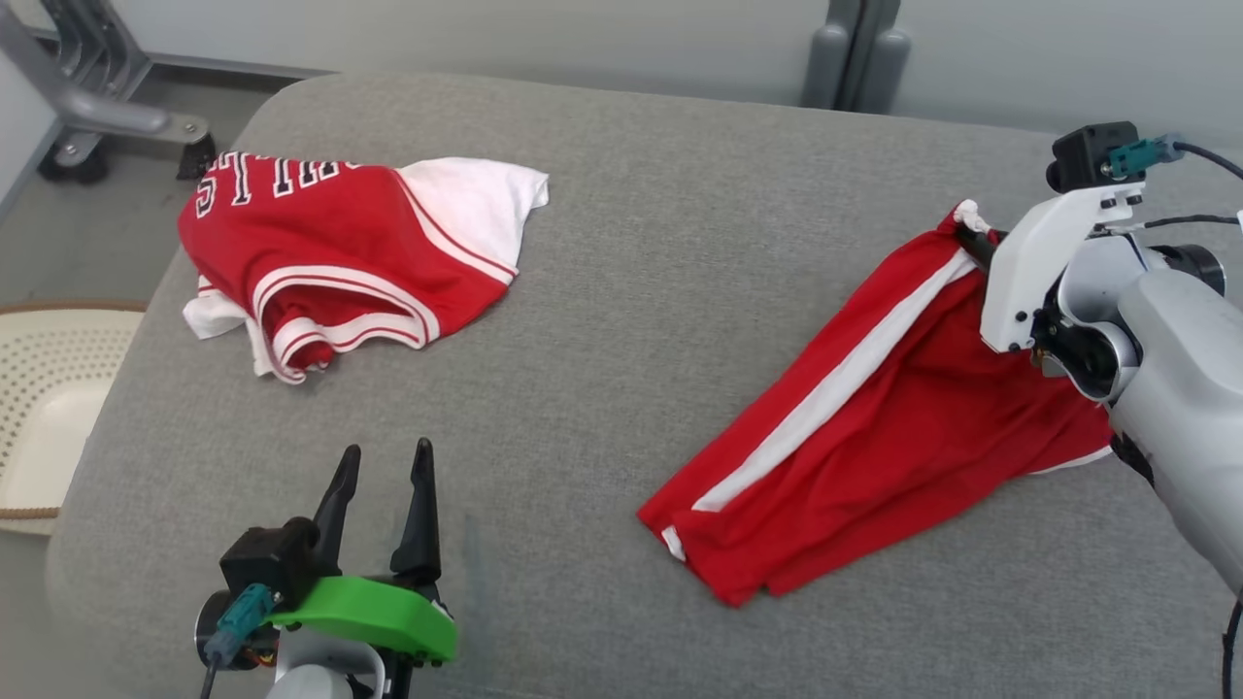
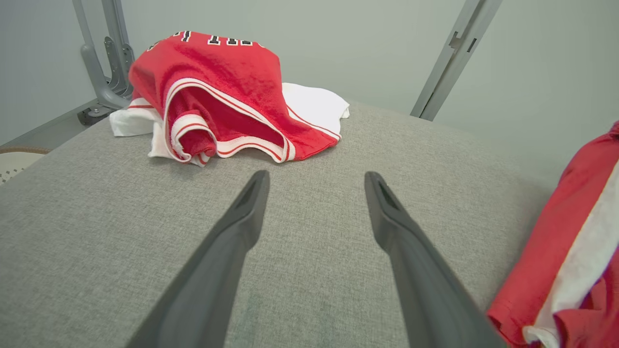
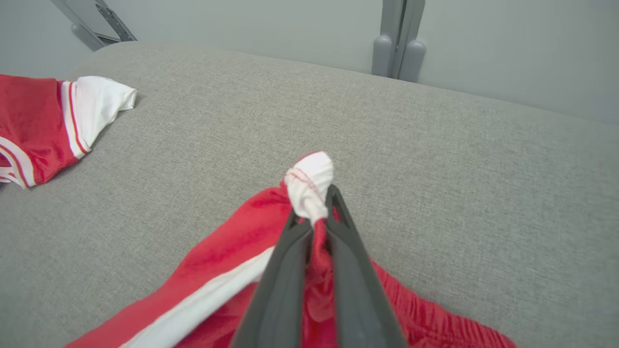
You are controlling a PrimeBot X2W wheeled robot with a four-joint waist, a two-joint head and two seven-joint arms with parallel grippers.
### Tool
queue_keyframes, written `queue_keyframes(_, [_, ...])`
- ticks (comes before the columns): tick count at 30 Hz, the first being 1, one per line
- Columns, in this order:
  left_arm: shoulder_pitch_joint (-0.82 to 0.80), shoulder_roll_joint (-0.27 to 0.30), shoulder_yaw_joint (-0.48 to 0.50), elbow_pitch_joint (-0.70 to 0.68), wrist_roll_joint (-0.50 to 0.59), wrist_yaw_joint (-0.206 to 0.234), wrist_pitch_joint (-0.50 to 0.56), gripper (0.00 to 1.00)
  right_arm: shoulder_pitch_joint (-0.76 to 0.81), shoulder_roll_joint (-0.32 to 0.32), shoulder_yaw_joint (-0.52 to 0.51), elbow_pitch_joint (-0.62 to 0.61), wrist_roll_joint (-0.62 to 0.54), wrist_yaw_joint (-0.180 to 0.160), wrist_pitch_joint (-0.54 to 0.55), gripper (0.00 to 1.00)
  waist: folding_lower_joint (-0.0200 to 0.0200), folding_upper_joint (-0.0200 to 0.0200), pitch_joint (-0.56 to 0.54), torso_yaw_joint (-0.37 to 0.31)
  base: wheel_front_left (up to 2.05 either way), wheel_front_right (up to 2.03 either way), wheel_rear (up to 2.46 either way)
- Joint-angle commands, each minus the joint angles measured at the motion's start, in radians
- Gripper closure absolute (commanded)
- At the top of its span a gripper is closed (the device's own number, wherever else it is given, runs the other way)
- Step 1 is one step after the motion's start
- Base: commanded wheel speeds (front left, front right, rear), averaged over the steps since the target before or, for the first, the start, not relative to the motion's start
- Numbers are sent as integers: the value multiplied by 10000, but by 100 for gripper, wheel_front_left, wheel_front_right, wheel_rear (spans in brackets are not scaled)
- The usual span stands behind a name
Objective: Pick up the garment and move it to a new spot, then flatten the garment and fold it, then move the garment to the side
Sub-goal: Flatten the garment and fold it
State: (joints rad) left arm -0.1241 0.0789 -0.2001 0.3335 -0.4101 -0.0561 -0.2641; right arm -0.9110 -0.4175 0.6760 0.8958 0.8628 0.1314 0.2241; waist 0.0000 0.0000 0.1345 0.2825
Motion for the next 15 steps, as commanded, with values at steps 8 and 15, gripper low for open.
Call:
queue_keyframes(8, [290, 119, 99, 27, 156, -36, -4, 0, 1543, -1018, -130, -1839, 804, -14, -300, 100, 0, 0, -656, -1652, 0, 0, 0])
queue_keyframes(15, [393, 66, 111, 3, 208, 29, -4, 0, 3628, -1482, -983, -2703, 1125, -12, -585, 100, 0, 0, -742, -2089, 0, 0, 0])
